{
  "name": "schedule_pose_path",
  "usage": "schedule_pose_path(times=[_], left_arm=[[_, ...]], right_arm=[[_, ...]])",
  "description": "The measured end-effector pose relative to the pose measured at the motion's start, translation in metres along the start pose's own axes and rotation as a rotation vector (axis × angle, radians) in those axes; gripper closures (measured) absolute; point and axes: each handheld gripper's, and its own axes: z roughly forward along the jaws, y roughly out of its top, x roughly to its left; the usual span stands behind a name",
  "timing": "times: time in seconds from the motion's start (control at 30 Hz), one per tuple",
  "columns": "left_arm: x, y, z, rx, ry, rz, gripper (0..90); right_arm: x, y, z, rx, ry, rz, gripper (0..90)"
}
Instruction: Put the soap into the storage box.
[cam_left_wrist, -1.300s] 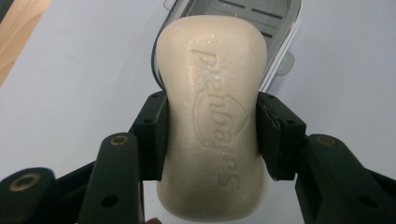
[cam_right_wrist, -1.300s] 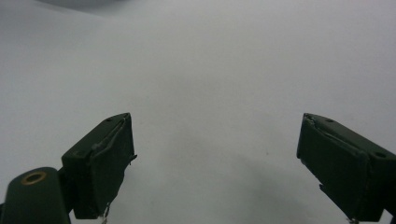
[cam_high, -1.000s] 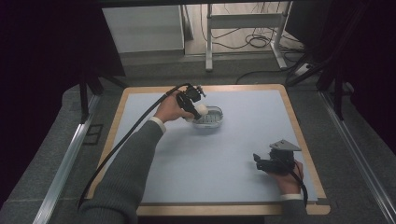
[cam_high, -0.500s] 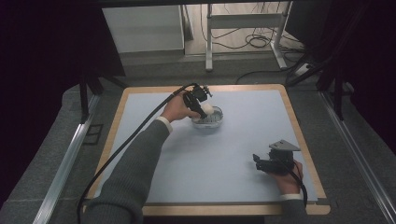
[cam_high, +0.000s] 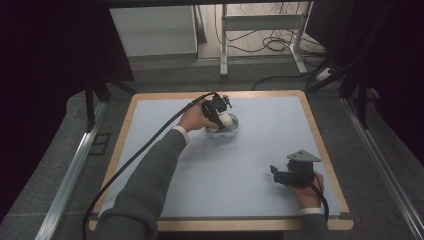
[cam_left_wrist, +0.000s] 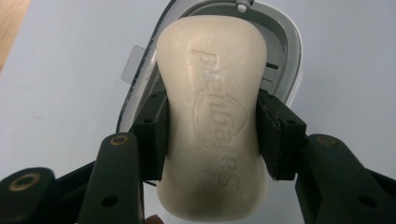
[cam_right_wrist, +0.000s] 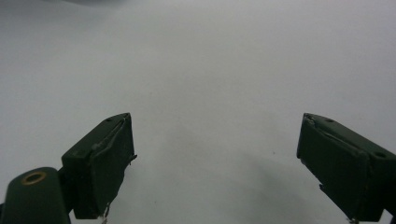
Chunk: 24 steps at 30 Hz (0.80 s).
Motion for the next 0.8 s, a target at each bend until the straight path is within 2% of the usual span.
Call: schedule_pose_path(times=[0.1, 0.27, 0.4, 0.53, 0.7, 0.8], left_arm=[[-0.001, 0.0, 0.003, -0.004, 0.0, -0.005, 49.5], [-0.002, 0.0, 0.004, 0.002, -0.011, 0.011, 49.1], [-0.001, 0.0, -0.008, -0.073, -0.029, -0.01, 45.7], [-0.002, -0.001, -0.016, -0.076, -0.017, -0.001, 43.2], [-0.002, -0.008, -0.026, -0.111, -0.02, -0.022, 37.5], [-0.005, -0.012, -0.031, -0.112, -0.017, -0.028, 35.3]], right_arm=[[0.0, 0.0, 0.0, 0.001, -0.001, -0.001, 10.7], [0.0, 0.0, 0.0, 0.001, -0.002, -0.004, 10.7], [0.0, 0.0, 0.0, 0.002, -0.001, -0.003, 10.7], [0.001, 0.0, 0.0, 0.004, 0.0, -0.006, 10.7], [0.002, 0.0, 0.0, 0.006, 0.001, -0.006, 10.7], [0.002, 0.0, 0.0, 0.006, 0.001, -0.006, 10.7]])
